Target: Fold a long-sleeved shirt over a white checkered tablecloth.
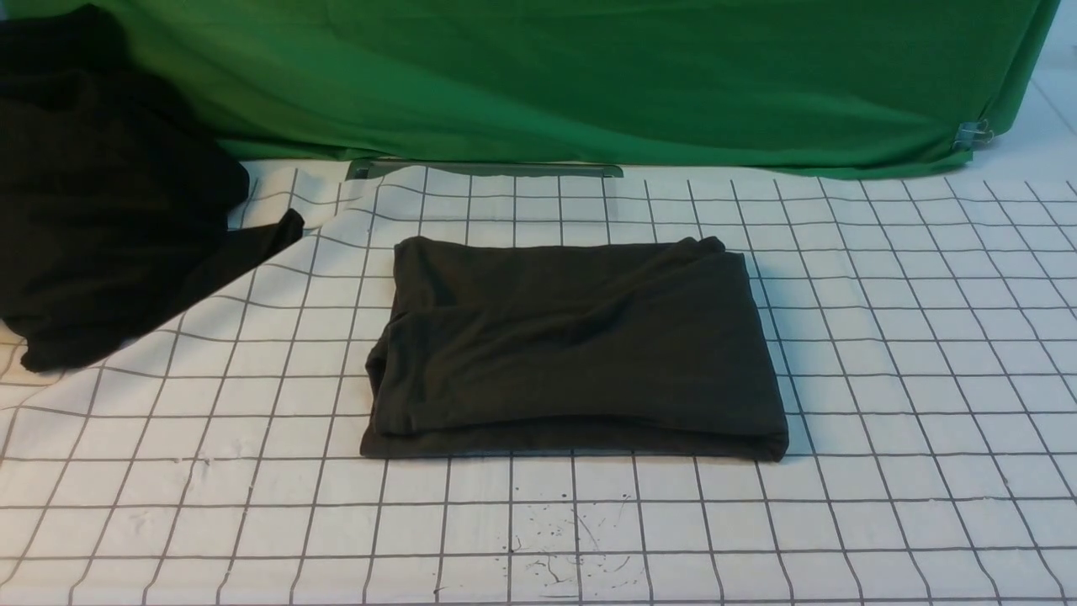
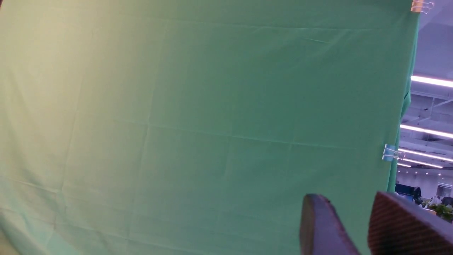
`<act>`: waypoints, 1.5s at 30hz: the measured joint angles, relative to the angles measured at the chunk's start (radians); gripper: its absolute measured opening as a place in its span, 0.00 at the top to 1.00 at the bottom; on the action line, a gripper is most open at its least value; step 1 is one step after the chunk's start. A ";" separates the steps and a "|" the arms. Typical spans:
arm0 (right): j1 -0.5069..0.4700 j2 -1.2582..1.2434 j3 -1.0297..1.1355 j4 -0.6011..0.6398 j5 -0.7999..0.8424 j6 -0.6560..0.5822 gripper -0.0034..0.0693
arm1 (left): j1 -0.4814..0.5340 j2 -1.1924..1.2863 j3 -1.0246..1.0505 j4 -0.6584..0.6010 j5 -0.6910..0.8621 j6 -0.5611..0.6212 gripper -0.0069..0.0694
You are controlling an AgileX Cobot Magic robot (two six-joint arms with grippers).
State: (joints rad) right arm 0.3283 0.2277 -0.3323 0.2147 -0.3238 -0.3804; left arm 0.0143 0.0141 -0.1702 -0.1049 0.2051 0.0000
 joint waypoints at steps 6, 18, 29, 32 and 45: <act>0.000 0.000 0.001 0.000 0.000 0.000 0.64 | 0.035 -0.011 0.174 0.061 -0.005 -0.005 0.91; 0.000 -0.001 0.001 0.001 0.000 0.000 0.62 | -0.053 -0.012 0.177 0.096 0.020 -0.008 0.91; 0.000 -0.001 0.001 0.001 0.000 0.000 0.62 | -0.053 -0.011 0.177 0.096 0.020 -0.008 0.91; 0.000 -0.001 0.001 0.001 0.000 0.000 0.62 | -0.053 -0.011 0.177 0.096 0.020 -0.008 0.91; 0.000 -0.001 0.001 0.001 0.000 0.000 0.62 | -0.053 -0.011 0.177 0.096 0.020 0.000 0.91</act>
State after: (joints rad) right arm 0.3283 0.2268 -0.3316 0.2157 -0.3238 -0.3804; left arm -0.0385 0.0031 0.0067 -0.0085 0.2256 0.0000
